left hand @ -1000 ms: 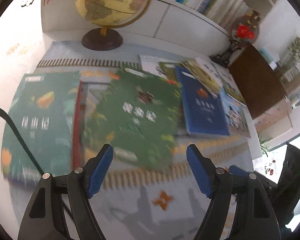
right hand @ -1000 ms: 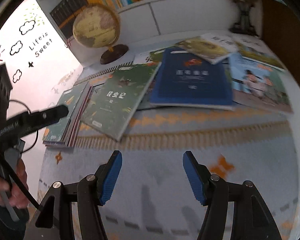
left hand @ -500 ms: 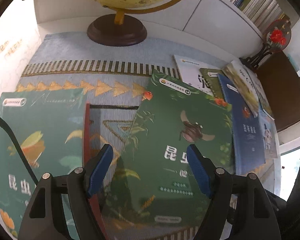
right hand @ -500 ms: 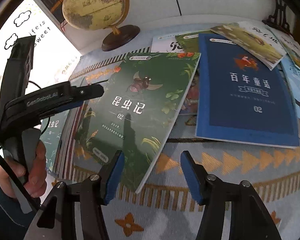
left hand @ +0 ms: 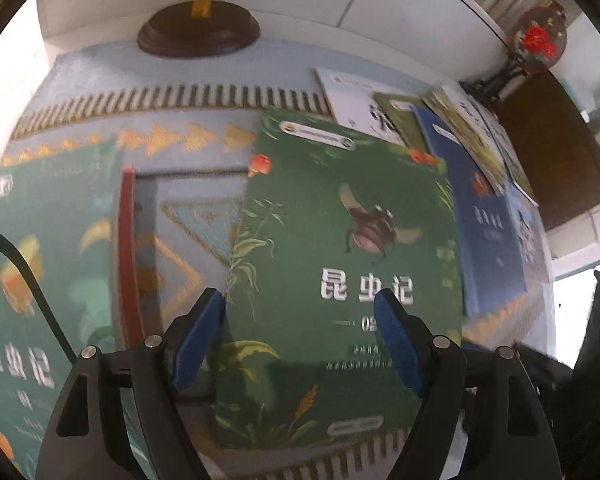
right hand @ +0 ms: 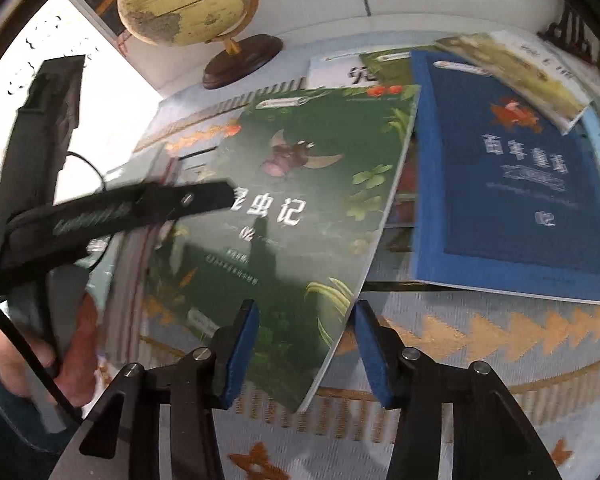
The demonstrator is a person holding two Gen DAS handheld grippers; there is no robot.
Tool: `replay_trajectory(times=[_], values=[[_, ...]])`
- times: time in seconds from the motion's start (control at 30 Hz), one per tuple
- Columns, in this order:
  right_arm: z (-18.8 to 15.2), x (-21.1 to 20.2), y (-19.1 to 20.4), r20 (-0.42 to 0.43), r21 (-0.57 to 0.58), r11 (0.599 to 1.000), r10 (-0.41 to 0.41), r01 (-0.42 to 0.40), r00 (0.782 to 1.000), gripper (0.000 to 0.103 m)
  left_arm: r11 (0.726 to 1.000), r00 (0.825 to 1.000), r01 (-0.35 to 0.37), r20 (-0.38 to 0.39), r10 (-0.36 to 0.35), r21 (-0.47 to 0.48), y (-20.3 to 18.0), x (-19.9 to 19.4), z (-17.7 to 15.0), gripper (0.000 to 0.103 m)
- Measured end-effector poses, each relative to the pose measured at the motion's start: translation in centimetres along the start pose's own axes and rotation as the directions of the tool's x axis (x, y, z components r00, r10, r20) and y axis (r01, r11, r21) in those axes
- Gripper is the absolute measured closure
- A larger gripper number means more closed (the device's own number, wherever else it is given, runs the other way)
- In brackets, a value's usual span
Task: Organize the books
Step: 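Close both grippers on the beetle book's edge and lift it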
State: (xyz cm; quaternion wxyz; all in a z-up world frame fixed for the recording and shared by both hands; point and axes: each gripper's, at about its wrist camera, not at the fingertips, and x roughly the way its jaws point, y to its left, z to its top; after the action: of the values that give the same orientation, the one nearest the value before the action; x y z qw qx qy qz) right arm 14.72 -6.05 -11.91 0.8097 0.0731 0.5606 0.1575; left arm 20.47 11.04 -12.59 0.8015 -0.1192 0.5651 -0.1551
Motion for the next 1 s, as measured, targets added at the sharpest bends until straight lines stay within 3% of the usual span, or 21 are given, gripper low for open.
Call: replay_trajectory(times=[0.13,0.37,0.47,0.53,0.6,0.63,0.7,0.73,0.83,0.87,0.93,1.0], values=[[-1.1,-1.2,-1.7,-0.009,0.016,0.999,0.032,-0.032,0.999,0.056,0.998,0.998,0.059,-0.014,-0.059,-0.01,-0.2,-0.8,-2.6,0.028],[-2.8,-1.8,-2.1,-0.028,-0.01,0.999,0.038,-0.039,0.999,0.056,0.999,1.0,-0.008,-0.028,0.009,0.046,-1.2,-1.3,-5.1,0.028],[-3.4,-1.5,-1.2,-0.021,-0.023,0.999,0.033,-0.034,0.999,0.055,0.999,0.999,0.032,-0.031,-0.031,0.014,-1.2,-1.4,-4.9,0.026],[-3.7,-1.5,-1.0,-0.009,-0.036,0.999,0.017,-0.017,1.0,0.055,0.995,0.995,0.097,-0.005,-0.097,-0.026,-0.6,-2.2,-5.0,0.026],[-3.9,-1.7,-1.5,0.006,-0.011,0.999,0.036,-0.036,0.999,0.055,0.955,0.962,0.273,0.068,-0.266,-0.12,1.2,-4.0,-5.2,0.026],[-4.0,-1.8,-2.1,0.016,0.019,0.998,0.068,-0.068,0.998,0.055,0.892,0.915,0.403,0.123,-0.385,-0.203,2.7,-4.7,-5.3,0.026],[-4.2,-1.9,-3.2,0.035,0.083,0.987,0.133,-0.136,0.99,0.055,0.762,0.832,0.554,0.205,-0.515,-0.335,4.9,-4.6,-5.8,0.027],[-4.3,-1.9,-3.8,0.046,0.121,0.977,0.173,-0.177,0.984,0.055,0.737,0.822,0.569,0.227,-0.523,-0.365,5.4,-4.4,-6.1,0.027],[-4.6,-1.8,-5.4,0.079,0.216,0.941,0.25,-0.261,0.965,0.055,0.841,0.893,0.45,0.155,-0.422,-0.301,3.5,-3.4,-6.6,0.03],[-4.6,-1.7,-5.4,0.084,0.23,0.935,0.258,-0.271,0.962,0.055,0.848,0.894,0.448,0.119,-0.432,-0.283,2.5,-2.8,-6.7,0.03],[-4.6,-1.7,-5.3,0.083,0.225,0.937,0.253,-0.265,0.964,0.055,0.837,0.884,0.463,0.081,-0.46,-0.292,0.7,-1.4,-7.0,0.035],[-4.4,-1.7,-4.9,0.077,0.213,0.943,0.243,-0.254,0.967,0.055,0.853,0.896,0.439,0.074,-0.437,-0.282,-0.4,-1.0,-7.2,0.044]])
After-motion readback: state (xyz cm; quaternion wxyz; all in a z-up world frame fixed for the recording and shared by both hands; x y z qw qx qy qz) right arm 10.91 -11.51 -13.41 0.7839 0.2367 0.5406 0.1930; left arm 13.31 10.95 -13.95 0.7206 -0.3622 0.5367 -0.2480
